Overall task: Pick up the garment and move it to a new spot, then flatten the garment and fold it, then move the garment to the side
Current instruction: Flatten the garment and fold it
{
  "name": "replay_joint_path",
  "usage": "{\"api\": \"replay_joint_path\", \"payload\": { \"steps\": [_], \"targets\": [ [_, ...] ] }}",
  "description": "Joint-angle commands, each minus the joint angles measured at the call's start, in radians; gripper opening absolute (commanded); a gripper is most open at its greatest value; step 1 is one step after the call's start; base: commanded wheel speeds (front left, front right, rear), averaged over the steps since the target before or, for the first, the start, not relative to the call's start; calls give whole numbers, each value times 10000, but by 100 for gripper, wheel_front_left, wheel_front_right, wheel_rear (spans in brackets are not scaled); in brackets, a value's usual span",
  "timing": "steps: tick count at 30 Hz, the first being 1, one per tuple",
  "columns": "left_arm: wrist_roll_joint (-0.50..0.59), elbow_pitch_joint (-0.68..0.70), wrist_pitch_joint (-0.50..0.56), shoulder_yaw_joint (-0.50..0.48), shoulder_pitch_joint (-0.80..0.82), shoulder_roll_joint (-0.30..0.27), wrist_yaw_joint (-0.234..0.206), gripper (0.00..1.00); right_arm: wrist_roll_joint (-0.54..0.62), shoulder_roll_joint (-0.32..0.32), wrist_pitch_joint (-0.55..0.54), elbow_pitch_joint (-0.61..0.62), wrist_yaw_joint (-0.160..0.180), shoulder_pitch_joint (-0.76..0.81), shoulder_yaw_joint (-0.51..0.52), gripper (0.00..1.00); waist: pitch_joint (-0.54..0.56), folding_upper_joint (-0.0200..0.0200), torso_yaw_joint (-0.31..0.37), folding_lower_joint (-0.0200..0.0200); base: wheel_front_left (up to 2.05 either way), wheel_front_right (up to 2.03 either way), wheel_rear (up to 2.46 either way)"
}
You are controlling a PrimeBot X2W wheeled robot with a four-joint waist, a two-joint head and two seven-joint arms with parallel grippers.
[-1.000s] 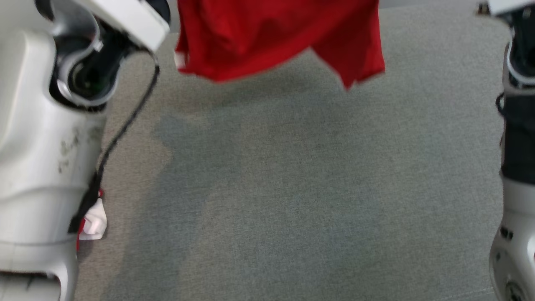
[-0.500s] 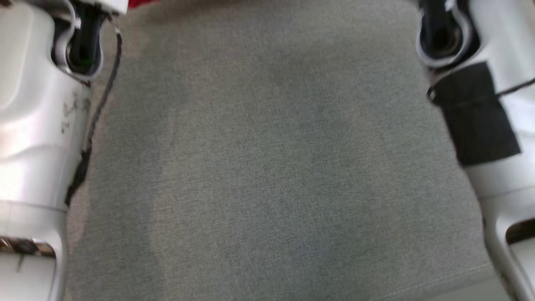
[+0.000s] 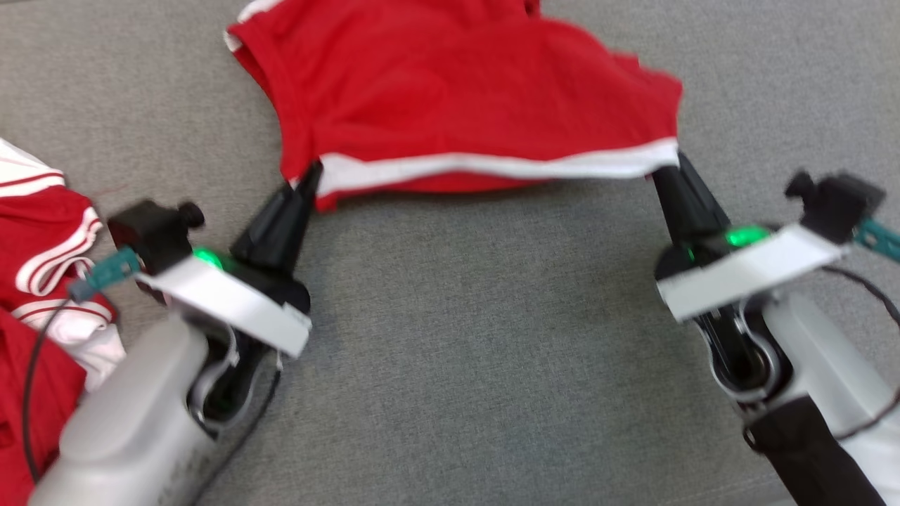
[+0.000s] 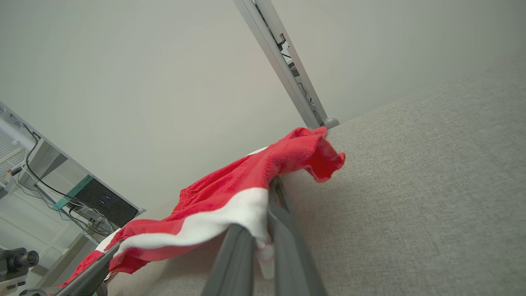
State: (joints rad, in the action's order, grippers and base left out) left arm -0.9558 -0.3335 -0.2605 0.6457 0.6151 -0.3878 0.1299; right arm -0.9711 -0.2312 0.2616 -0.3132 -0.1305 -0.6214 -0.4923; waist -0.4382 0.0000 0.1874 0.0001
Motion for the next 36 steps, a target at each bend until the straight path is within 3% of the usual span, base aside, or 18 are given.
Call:
{"api": "replay_joint_path", "payload": {
  "steps": [1,6,13,25,31,36],
  "targets": [
    [114,177,-50,-36,-264,-68,4,0,-115,-246,47,189,-5,335,-5,0,203,0,-133,-1,0,0,0],
    [-59,837,-41,12,-1869,201,5,0,25,-1098,47,1014,-5,1990,82,0,887,0,-334,-1,0,0,0],
    [-453,1369,134,386,-4015,430,-110,0,397,-1674,48,1753,-4,4593,534,0,1941,0,-558,-1,0,0,0],
    [-1641,4072,914,1024,-6905,83,-948,0,873,-1320,-558,4461,-4,8932,2120,0,2727,0,-1116,-1,0,0,0],
    [-1619,4692,1359,1065,-6578,-47,-1191,0,1340,-774,-1367,5023,-5,8430,2835,0,2476,0,-1260,-1,0,0,0],
    [-1772,4847,1752,899,-5608,348,-1306,0,1603,-310,-1963,4509,-5,6739,2929,0,2013,0,-1409,-1,0,0,0]
  ]
}}
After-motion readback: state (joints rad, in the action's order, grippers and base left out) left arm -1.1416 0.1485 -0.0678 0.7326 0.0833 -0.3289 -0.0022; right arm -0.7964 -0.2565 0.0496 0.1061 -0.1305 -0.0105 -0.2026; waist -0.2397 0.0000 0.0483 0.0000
